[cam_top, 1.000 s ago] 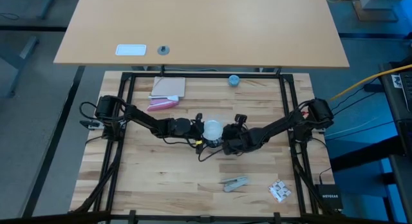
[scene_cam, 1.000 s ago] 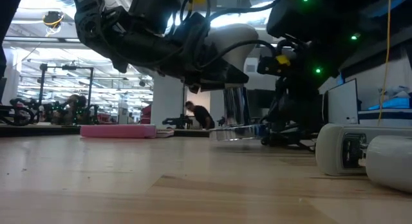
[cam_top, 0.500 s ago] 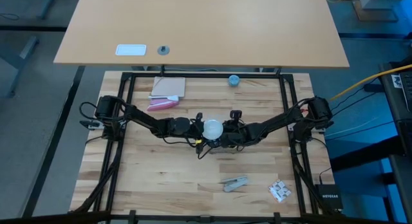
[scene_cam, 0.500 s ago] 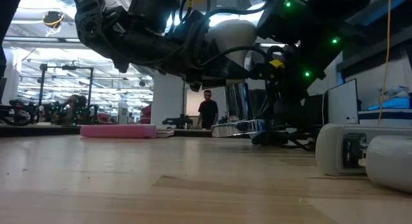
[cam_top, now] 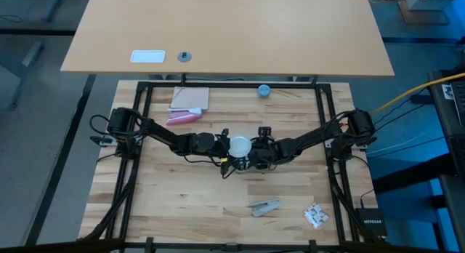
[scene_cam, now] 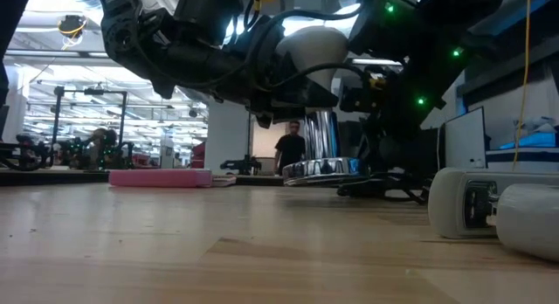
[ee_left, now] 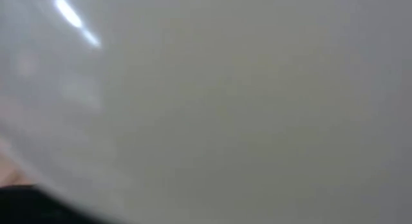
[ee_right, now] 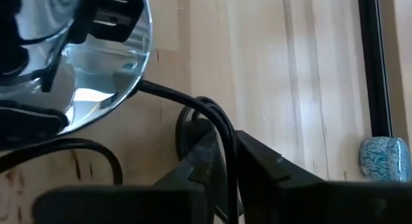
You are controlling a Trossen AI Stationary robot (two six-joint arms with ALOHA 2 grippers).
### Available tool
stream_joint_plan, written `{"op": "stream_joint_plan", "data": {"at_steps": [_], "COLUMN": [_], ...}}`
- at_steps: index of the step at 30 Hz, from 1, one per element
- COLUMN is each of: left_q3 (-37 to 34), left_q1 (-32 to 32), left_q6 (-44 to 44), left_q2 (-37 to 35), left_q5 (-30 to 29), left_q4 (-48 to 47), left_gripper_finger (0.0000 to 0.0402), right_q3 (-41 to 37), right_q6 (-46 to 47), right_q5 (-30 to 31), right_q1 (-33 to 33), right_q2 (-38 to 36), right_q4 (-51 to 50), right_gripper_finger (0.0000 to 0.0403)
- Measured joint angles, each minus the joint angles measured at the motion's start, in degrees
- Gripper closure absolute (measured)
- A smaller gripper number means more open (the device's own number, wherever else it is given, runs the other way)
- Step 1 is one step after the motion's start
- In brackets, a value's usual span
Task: Screw lightbulb
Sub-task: Insert the lightbulb into the lamp
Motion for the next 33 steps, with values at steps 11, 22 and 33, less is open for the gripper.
{"op": "stream_joint_plan", "data": {"at_steps": [11, 22, 33], "left_q3": [0.0, 0.2, 0.1], "left_q1": [0.2, 0.1, 0.5], "left_q6": [0.2, -0.1, -0.8], "left_q2": [0.0, 0.0, 0.1], "left_q5": [-0.4, -0.1, -3.7], "left_q4": [-3.2, -2.4, -3.0], "left_gripper_finger": [0.0251, 0.0251, 0.0251], "right_q3": [0.1, 0.1, 0.3], "right_q6": [0.0, 5.6, 18.1], "right_q5": [-2.1, -2.8, -4.3], "right_q1": [0.0, 4.7, 13.6], "right_q2": [-0.1, -3.3, -5.4], "right_q4": [0.1, -2.2, 0.9], "right_gripper_finger": [0.0226, 0.0210, 0.0210]}}
